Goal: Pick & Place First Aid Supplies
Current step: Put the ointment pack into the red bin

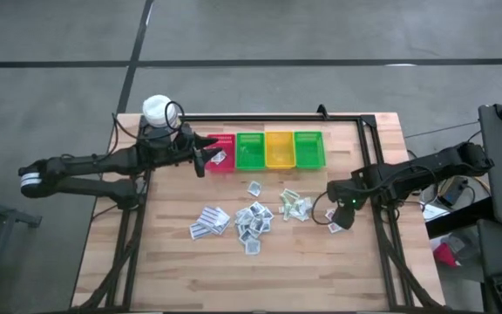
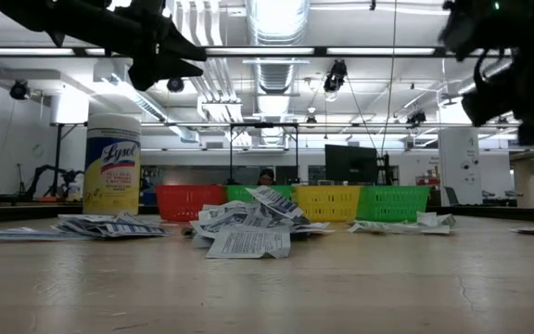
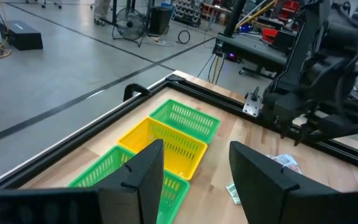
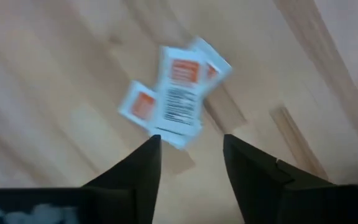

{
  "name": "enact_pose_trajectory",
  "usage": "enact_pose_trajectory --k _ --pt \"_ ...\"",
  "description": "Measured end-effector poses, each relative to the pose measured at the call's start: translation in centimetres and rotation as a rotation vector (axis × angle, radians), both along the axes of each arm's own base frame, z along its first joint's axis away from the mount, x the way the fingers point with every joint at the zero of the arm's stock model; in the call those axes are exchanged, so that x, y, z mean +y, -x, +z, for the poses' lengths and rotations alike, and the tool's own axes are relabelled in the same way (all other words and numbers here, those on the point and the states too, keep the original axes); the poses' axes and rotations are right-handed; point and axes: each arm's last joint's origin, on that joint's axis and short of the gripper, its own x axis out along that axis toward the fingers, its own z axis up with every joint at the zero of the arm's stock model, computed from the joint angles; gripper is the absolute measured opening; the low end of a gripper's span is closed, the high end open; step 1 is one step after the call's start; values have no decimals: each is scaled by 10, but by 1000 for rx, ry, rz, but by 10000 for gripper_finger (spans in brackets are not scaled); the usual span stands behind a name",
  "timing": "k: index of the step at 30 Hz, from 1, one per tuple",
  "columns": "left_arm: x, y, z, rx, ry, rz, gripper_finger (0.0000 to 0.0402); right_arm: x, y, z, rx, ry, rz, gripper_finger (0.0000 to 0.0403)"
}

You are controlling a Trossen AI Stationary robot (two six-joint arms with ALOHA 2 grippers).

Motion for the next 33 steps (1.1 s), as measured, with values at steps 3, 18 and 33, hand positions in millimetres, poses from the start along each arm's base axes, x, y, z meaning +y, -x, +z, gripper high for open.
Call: enact_pose_trajectory --k 3,18,33 --pt "0 0 0 2 -6 -1 176 -1 7 -12 45 12 -35 180" --pt "0 0 0 4 -11 -2 176 0 -3 -26 8 18 -35 167" --pt "0 0 -1 11 -9 4 176 4 -38 -58 160 57 52 149"
